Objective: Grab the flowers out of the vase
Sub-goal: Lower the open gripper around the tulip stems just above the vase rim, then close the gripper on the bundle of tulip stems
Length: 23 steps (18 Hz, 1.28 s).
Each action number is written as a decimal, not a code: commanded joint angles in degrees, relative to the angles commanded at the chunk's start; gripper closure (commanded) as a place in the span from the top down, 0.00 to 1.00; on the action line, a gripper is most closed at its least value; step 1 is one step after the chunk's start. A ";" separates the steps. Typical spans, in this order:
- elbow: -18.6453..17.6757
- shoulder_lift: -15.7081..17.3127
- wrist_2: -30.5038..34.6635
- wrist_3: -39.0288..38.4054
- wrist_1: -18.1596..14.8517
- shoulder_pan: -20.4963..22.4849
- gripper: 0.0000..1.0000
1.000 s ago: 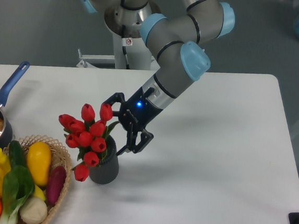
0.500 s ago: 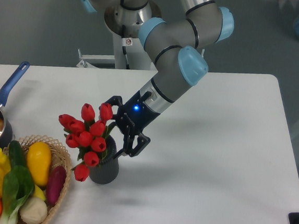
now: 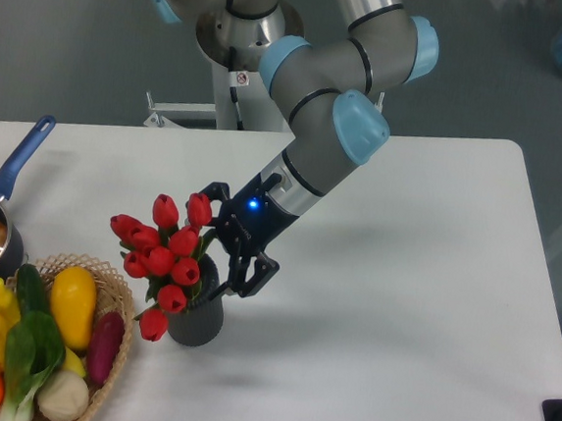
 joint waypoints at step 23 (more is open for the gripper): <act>-0.44 -0.44 -2.72 -0.26 -0.09 -0.70 1.00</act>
